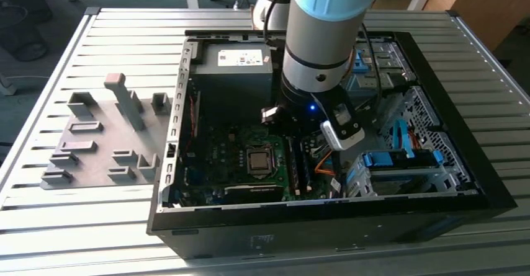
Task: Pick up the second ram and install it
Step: 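Press down the second ram until it locks into place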
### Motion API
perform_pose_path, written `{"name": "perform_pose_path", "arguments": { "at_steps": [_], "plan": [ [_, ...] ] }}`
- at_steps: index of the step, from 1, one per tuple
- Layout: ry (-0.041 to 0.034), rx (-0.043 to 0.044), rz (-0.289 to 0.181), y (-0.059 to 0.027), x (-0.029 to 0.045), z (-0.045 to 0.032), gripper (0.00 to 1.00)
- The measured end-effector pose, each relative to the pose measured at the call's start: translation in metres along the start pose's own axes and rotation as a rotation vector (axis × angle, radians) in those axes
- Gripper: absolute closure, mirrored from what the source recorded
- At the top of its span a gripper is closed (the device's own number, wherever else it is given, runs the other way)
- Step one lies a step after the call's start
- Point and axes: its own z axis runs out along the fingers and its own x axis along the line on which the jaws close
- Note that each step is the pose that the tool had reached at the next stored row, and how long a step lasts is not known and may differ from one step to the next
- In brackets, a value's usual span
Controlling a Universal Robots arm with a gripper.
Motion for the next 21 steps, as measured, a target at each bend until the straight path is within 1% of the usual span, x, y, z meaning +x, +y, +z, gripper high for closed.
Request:
{"name": "perform_pose_path", "arguments": {
  "at_steps": [4, 13, 19, 21],
  "plan": [
    [-0.0004, -0.0001, 0.0, -0.0002, 0.0001, 0.0049, 0.89],
    [-0.0002, 0.0008, 0.0, -0.0005, 0.0002, 0.009, 0.89],
    [0.0001, 0.0013, 0.0, -0.0006, 0.0003, 0.0144, 0.89],
    [0.0002, 0.0018, 0.0, -0.0005, 0.0003, 0.0138, 0.89]
  ]
}}
